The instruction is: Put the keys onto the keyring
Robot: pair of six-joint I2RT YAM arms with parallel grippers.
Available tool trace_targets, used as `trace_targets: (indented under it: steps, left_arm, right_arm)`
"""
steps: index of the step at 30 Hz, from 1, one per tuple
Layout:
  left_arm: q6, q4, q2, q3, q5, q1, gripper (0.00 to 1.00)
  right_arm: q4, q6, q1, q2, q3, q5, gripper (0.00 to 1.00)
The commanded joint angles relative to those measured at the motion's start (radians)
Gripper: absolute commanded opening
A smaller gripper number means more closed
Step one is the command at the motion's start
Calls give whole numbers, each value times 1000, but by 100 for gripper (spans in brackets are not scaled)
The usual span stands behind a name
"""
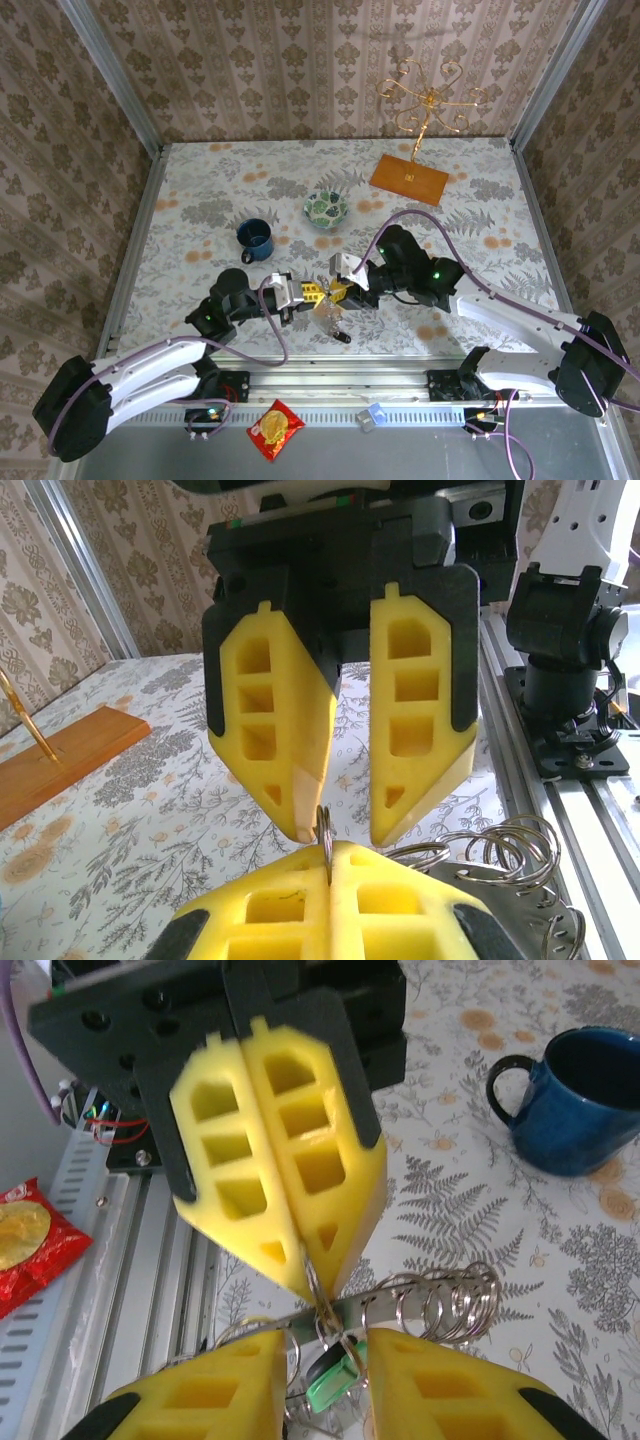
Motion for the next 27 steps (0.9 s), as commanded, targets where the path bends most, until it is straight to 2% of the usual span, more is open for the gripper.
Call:
trace_targets:
  steps: [1,4,11,13,15,18,19,21,27]
  left_arm:
    - [-68,151,10,-20,-11,-12,0]
    - [-83,182,21,-29,-13,-13,0]
    - [-120,263,36,-46,-30,-16,0]
    - [-122,258,34,-48,-35,-15,0]
    - [-113,210,18,-45,-63,-14,1]
    - [-62,53,-23,-14,-96,-15,21]
    - [-44,2,-35,0,-103,-15,22]
    - [4,-118,-60,32,-105,-17,23]
    - [99,-335,-75,109,-112,-17,23]
  right_arm:
    - [69,33,-4,0,-18,-43,26]
    - [88,39,-4,1,-25,-42,23]
    - [115,42,-4,22,-22,-55,1]
    - [102,31,-3,24,-14,-52,0]
    - [49,2,-4,24,10,-37,0]
    - [-53,-59,-3,27,60,-7,0]
    - [-84,-78,-3,30,74,2,0]
    - [-155,-121,0,44,109,25,0]
    - [-277,-195,26,87,195,78,0]
